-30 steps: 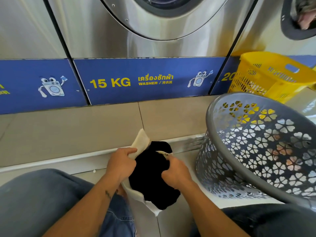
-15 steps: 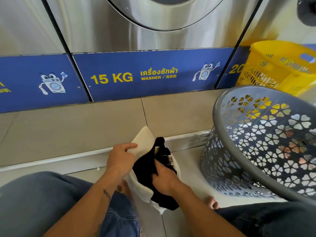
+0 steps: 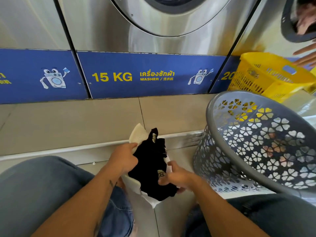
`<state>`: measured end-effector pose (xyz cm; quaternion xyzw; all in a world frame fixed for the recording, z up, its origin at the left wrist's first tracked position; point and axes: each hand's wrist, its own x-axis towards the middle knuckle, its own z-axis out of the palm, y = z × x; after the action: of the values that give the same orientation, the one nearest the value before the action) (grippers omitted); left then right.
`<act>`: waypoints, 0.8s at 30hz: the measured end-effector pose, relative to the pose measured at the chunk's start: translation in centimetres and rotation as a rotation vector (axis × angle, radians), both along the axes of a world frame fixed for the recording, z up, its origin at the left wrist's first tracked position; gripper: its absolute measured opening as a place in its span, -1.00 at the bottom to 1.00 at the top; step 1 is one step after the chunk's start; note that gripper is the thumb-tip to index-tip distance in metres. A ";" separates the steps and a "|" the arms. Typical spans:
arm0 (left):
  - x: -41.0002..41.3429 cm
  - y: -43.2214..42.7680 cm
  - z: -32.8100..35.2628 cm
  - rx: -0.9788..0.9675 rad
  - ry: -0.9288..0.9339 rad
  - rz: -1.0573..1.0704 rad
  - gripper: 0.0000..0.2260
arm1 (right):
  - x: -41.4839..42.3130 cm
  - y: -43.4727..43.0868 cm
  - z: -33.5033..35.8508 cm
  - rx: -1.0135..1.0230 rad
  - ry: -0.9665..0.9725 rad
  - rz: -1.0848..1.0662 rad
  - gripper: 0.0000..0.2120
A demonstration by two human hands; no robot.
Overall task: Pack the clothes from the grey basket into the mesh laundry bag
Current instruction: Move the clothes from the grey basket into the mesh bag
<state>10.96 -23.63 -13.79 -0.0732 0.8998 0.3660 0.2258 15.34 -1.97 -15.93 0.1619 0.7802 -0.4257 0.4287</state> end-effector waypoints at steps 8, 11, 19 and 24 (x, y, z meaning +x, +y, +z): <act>0.4 -0.6 0.3 -0.061 0.114 0.008 -0.47 | 0.0 -2.5 -1.1 0.267 0.462 -0.141 -0.58; 0.3 -0.6 0.2 -0.036 0.119 0.027 -0.50 | -1.1 -2.4 0.4 0.225 0.653 -0.252 -0.62; -0.3 0.2 0.6 0.066 0.142 0.157 -0.51 | -0.4 -5.0 -1.8 0.074 0.753 -0.034 -0.54; -0.5 0.7 0.5 0.039 0.164 0.162 -0.55 | 0.6 -3.9 -4.5 0.140 0.518 0.147 -0.61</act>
<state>10.47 -22.95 -13.31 -0.1109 0.8991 0.4053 0.1223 15.94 -5.88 -20.44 0.0198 0.9011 -0.3655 0.2324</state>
